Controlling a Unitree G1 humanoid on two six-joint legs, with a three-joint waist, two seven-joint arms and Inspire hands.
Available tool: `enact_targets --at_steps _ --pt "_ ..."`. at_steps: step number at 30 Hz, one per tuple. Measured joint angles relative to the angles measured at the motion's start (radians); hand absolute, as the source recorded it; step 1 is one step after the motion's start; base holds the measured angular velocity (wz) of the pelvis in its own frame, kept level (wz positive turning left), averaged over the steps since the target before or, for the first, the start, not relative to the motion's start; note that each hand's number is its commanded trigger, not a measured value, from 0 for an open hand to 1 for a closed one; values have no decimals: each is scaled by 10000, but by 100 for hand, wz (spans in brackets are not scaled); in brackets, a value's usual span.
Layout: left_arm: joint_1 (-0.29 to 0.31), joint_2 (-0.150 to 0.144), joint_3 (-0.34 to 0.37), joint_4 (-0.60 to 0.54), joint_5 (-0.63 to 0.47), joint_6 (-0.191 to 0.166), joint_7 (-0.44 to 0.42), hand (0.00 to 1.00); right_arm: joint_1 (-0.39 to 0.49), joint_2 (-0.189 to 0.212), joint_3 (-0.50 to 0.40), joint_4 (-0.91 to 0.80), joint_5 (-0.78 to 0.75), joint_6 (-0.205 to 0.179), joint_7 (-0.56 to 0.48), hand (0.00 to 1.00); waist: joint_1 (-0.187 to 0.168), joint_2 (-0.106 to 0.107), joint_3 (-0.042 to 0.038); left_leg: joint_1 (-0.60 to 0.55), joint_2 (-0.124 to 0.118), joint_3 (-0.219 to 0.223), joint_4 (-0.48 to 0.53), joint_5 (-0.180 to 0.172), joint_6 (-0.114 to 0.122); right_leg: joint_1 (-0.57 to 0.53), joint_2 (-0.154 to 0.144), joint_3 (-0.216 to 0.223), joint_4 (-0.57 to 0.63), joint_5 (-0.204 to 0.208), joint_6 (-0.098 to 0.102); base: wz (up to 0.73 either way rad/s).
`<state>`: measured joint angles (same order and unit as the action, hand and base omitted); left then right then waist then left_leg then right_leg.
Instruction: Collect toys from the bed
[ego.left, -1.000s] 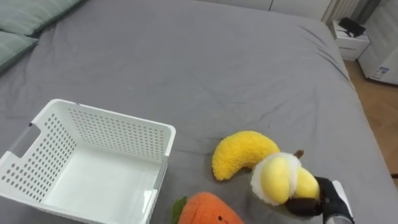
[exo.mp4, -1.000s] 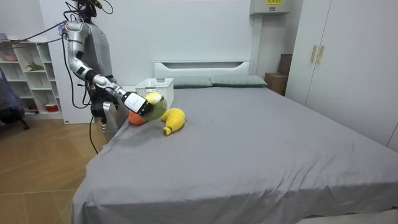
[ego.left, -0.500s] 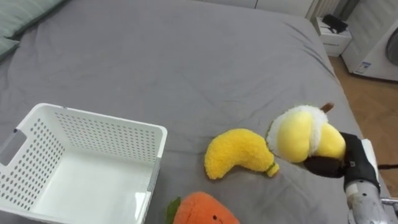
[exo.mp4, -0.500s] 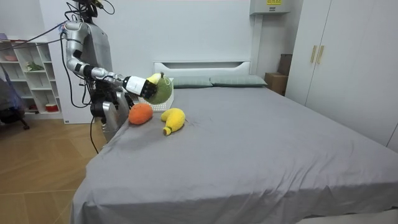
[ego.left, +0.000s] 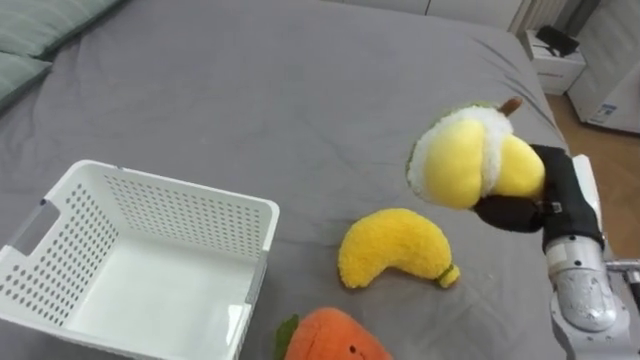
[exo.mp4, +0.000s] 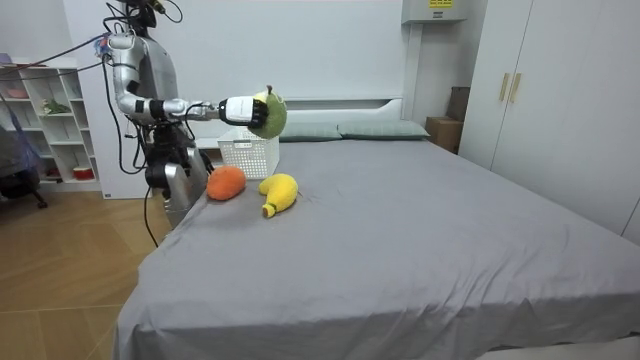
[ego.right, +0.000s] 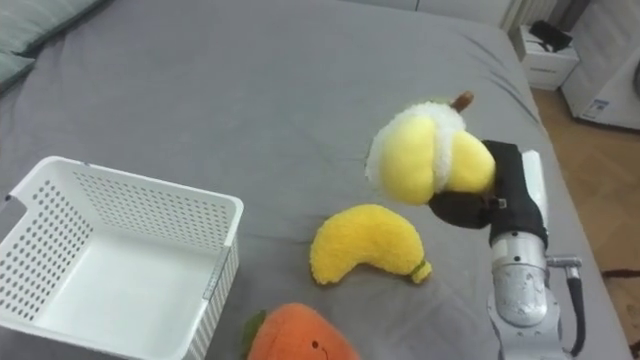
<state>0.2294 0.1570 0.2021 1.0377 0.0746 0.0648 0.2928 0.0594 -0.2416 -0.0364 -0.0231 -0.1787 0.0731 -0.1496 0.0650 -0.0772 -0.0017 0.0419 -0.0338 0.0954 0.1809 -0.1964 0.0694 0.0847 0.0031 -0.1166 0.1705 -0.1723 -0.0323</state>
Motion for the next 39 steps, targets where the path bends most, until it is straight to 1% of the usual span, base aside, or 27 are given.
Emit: enact_targets --at_steps 1,3,4,6,7,8,9,10,12,14,16,18,19,20,22,23,24,26,28,30,31,33,34,35,38,39 --pt "19 -46 -9 1 -1 1 0 0 -246 -1 281 -6 -25 112 76 100 17 -17 -4 -6 0 -20 3 1 -1 1 -2 -46 1 1 -1 8" --pt "-2 -127 -10 1 -4 1 1 0 -727 -1 624 -8 -88 208 297 100 134 -101 22 -45 -5 -70 13 6 -2 -16 -17 -191 -4 1 -1 7" --pt "-20 -130 -3 1 -4 0 1 0 -825 -1 650 -13 -112 210 359 100 180 -148 29 -48 -5 -80 18 7 -3 -17 -20 -228 -6 1 -2 5" --pt "-39 -130 16 -9 -2 -3 3 0 -1010 -5 649 -287 -240 290 555 100 330 -307 3 -133 -13 -190 63 7 -3 -24 -28 -341 -26 4 -4 13" --pt "-48 -130 19 -9 -4 -3 3 0 -1071 -4 649 -353 -240 290 600 100 383 -317 12 -144 -16 -209 67 7 -3 -24 -31 -366 -29 6 -2 11" --pt "-76 -132 17 -5 -22 0 -1 0 -1250 -4 651 -393 -233 290 685 100 476 -386 -3 -153 -18 -215 71 7 -3 -22 -34 -398 -33 13 2 6" --pt "-59 -132 17 -5 -26 0 -4 0 -1402 -4 656 -398 -209 290 718 100 539 -383 3 -174 -24 -252 89 7 -2 -21 -46 -484 -35 19 8 7" --pt "-61 -132 16 -8 -27 1 -5 0 -1465 -4 665 -407 -213 291 749 100 553 -405 -12 -195 -32 -283 103 10 3 -24 -55 -534 -34 20 10 11" --pt "-83 -134 8 -5 -28 5 -15 0 -1748 -5 866 -408 -245 322 794 100 656 -421 -14 -255 -49 -367 168 11 6 -26 -67 -627 -33 21 11 10" --pt "-219 -123 -108 11 -28 15 -16 0 -2022 -4 1306 -408 -283 350 844 100 813 -438 -23 -258 -84 -489 175 23 8 -18 -73 -647 -27 21 11 9" --pt "-258 -127 -120 11 -28 15 -18 0 -2115 -3 1571 -409 -282 350 996 100 851 -473 -22 -277 -118 -605 174 57 13 1 -100 -767 -28 20 12 17" --pt "-315 -115 -119 7 -1 26 -26 0 -2156 -3 1822 -409 -297 383 1189 100 1043 -534 -2 -308 -150 -707 172 98 19 2 -123 -871 -26 20 13 14" --pt "-334 -108 -119 5 -1 39 -27 0 -2156 -3 1871 -409 -317 403 1226 100 1076 -552 7 -315 -156 -731 173 100 21 5 -128 -897 -26 21 13 11" --pt "-370 -94 -110 4 -1 116 -28 0 -2177 -4 1996 -409 -355 486 1281 100 1172 -590 29 -338 -164 -776 173 117 27 7 -144 -980 -24 21 14 13" --pt "-381 -89 -109 -3 49 263 -60 0 -2196 -3 2134 -409 -441 623 1396 100 1252 -642 52 -385 -182 -849 181 128 33 -6 -161 -1069 -27 23 18 14" --pt "-391 -94 -112 -19 70 378 -134 0 -2199 -3 2168 -409 -501 720 1491 100 1349 -660 58 -417 -197 -904 189 134 33 -24 -168 -1095 -28 27 24 12" --pt "-396 -94 -105 -16 69 421 -171 0 -2199 -3 2190 -409 -531 770 1522 100 1371 -672 50 -432 -207 -935 194 140 34 -25 -174 -1118 -27 27 25 13" --pt "-418 -98 -102 -16 151 470 -205 0 -2283 -5 2376 -409 -987 839 1626 100 1573 -711 23 -534 -247 -1035 199 178 35 -97 -198 -1223 -30 26 27 12" --pt "-474 -91 -104 -16 306 468 -203 0 -2446 8 2612 -410 -1484 894 1739 100 1626 -755 4 -672 -280 -1142 201 246 42 -190 -224 -1360 -30 28 29 17" --pt "-506 -85 -110 -18 395 470 -200 0 -2635 30 2978 -411 -1839 976 1912 100 1858 -765 8 -680 -290 -1184 201 262 45 -190 -233 -1428 -34 30 31 12" --pt "-521 -84 -110 -18 391 470 -196 0 -2668 62 3030 -411 -1840 1002 1964 100 1894 -769 9 -686 -299 -1222 203 262 45 -183 -234 -1456 -37 31 34 12" --pt "-531 -101 -128 -15 380 471 -191 0 -2794 125 3402 -410 -1821 1032 1999 100 1972 -772 33 -706 -317 -1308 220 275 56 -145 -257 -1606 -43 39 47 15" --pt "-533 -104 -150 -9 381 470 -191 0 -2795 138 3471 -409 -1817 1032 2024 100 2024 -771 44 -711 -322 -1318 227 277 59 -139 -259 -1614 -43 41 50 7" --pt "-536 -103 -185 -5 381 469 -191 0 -2794 138 3614 -396 -1797 1033 2081 100 2151 -772 73 -712 -329 -1320 235 281 65 -132 -266 -1616 -42 45 56 4" --pt "-534 -100 -211 -7 378 468 -163 0 -2794 139 3973 -302 -1749 1033 2188 100 2234 -804 159 -735 -345 -1329 235 305 97 -133 -292 -1643 -32 56 76 5" --pt "-534 -100 -214 0 382 468 -161 0 -2795 139 4044 -274 -1743 1033 2190 81 2283 -806 170 -739 -350 -1335 237 309 102 -136 -297 -1647 -31 59 80 0"
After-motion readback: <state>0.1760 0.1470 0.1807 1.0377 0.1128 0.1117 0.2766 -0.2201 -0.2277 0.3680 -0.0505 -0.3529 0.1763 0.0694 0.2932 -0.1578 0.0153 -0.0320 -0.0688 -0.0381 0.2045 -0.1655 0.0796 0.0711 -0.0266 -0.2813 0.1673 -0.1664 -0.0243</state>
